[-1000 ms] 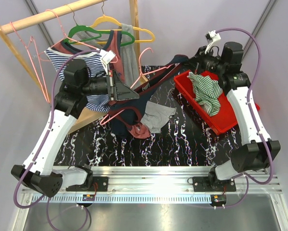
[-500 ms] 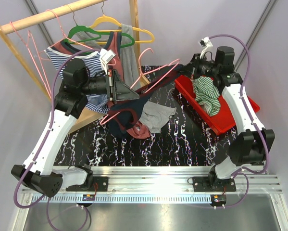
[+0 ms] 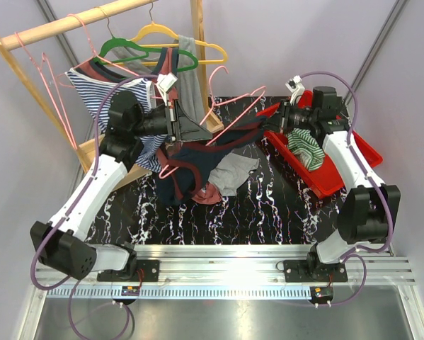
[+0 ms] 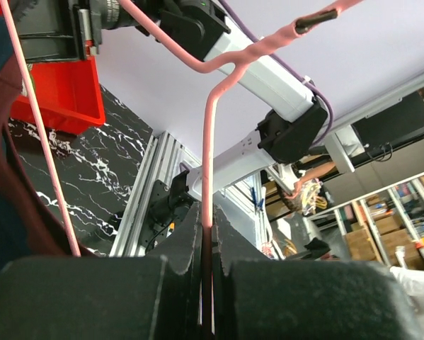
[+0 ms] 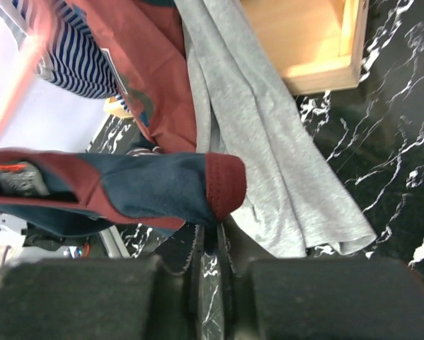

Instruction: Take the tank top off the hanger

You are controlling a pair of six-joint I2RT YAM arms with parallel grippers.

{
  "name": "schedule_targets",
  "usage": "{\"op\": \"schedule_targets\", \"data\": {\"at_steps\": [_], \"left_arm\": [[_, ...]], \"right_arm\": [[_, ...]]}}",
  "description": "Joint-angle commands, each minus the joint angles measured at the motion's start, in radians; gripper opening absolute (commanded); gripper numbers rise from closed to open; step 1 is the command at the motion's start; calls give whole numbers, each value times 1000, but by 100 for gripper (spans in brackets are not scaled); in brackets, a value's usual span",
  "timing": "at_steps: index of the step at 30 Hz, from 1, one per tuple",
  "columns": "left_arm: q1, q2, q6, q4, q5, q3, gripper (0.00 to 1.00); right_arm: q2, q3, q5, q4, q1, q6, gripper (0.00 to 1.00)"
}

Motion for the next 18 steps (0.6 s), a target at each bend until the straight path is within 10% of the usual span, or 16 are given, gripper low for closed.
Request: {"op": "schedule_targets", "data": {"at_steps": [1,11,18], "left_arm": [[3,30,-77,182,-15,-25,0],[0,97,171,-136,-41,25,0],[-21,133,325,-344,-49,74,0]], "right_arm": [[-47,-26,-51,45,-9,-29,17],[-121,-18,-102,-194,-9,-431,72],[-196,12,-272,-421,-8,-927,90]]}}
